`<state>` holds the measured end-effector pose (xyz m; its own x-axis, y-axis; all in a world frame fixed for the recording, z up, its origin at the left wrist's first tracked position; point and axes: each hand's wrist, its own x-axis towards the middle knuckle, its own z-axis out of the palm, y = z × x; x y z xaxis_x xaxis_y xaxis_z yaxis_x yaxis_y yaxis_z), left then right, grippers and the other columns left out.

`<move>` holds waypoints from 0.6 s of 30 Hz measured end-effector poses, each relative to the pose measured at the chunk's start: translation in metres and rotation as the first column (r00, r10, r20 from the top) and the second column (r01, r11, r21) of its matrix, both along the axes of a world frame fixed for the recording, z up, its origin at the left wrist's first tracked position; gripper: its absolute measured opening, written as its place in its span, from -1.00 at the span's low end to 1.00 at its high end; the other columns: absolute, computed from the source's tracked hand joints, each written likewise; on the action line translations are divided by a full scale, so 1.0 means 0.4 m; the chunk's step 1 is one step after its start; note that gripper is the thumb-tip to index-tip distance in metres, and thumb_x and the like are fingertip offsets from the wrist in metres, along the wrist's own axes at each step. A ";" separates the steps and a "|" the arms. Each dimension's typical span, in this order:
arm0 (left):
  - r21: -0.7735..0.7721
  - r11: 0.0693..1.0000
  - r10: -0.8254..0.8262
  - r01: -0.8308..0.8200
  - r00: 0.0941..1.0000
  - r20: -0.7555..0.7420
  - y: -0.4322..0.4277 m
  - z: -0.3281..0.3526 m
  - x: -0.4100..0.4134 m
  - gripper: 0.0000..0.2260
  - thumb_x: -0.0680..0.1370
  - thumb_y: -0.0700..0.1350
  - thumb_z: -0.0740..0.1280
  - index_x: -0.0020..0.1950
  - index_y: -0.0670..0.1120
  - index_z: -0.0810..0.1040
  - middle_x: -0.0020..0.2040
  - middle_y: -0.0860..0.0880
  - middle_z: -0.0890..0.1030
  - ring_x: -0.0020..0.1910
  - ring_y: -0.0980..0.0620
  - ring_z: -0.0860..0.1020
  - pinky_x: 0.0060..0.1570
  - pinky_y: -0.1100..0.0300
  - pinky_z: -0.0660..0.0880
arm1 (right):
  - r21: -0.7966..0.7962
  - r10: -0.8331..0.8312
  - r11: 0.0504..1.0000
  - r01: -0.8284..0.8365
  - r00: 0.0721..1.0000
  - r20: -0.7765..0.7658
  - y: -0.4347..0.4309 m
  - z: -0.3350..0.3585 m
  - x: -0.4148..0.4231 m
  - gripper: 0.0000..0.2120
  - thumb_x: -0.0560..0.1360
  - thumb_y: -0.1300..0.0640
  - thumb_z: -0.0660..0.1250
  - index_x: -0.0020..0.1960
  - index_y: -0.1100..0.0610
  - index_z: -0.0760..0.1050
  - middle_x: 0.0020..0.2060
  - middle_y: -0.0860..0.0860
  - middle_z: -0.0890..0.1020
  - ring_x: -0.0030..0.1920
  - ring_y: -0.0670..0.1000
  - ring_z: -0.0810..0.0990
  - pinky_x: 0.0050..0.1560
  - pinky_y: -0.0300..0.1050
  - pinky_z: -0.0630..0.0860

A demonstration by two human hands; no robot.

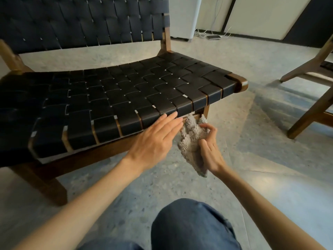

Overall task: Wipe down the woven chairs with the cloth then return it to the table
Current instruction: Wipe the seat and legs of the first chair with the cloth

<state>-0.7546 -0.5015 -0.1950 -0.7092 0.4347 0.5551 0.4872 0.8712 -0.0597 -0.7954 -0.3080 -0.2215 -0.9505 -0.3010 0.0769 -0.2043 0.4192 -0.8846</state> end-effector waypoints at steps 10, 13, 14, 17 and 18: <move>0.545 0.763 0.019 -0.348 0.855 0.518 -0.021 -0.124 0.161 -0.42 0.52 -0.04 0.36 0.48 0.01 0.21 0.39 0.02 0.30 0.33 0.12 0.35 0.17 0.33 0.36 | -0.078 0.183 0.982 -0.174 0.975 0.124 -0.092 0.006 0.086 -0.44 0.51 0.25 0.36 0.30 0.03 0.06 0.18 -0.06 0.40 0.15 -0.05 0.55 -0.03 -0.20 0.62; 0.593 0.708 0.022 -0.384 0.851 0.525 -0.057 -0.138 0.192 -0.54 0.52 -0.09 0.37 0.39 -0.02 0.34 0.31 0.00 0.39 0.25 0.10 0.43 0.10 0.32 0.43 | 0.094 0.228 0.968 -0.231 0.973 0.040 -0.135 -0.007 0.090 -0.54 0.50 0.15 0.38 0.24 -0.05 0.19 0.07 -0.21 0.44 0.03 -0.13 0.57 -0.15 -0.28 0.61; 0.579 0.718 0.041 -0.387 0.854 0.519 -0.071 -0.144 0.199 -0.62 0.53 -0.10 0.35 0.33 -0.05 0.39 0.26 -0.01 0.42 0.21 0.09 0.46 0.07 0.36 0.42 | 0.179 0.253 0.952 -0.248 0.967 -0.007 -0.146 -0.009 0.088 -0.60 0.50 0.12 0.38 0.20 -0.08 0.24 0.03 -0.23 0.46 -0.02 -0.13 0.58 -0.19 -0.31 0.60; 0.565 0.713 0.105 -0.415 0.860 0.500 -0.116 -0.159 0.216 -0.81 0.54 -0.15 0.36 0.14 -0.12 0.52 0.13 -0.03 0.46 0.05 0.09 0.51 -0.08 0.53 0.35 | 0.461 0.339 0.858 -0.228 0.925 -0.173 -0.168 -0.014 0.074 -0.78 0.49 0.07 0.40 0.07 -0.08 0.42 -0.01 -0.13 0.53 -0.05 -0.08 0.58 -0.20 -0.34 0.53; 0.565 0.706 0.130 -0.427 0.862 0.489 -0.131 -0.163 0.222 -0.84 0.52 -0.16 0.38 0.09 -0.12 0.54 0.11 -0.03 0.45 -0.01 0.12 0.49 -0.14 0.57 0.33 | 0.538 0.384 0.814 -0.218 0.897 -0.217 -0.174 -0.016 0.071 -0.82 0.47 0.06 0.42 0.03 -0.05 0.48 -0.01 -0.09 0.56 -0.06 -0.04 0.59 -0.19 -0.29 0.54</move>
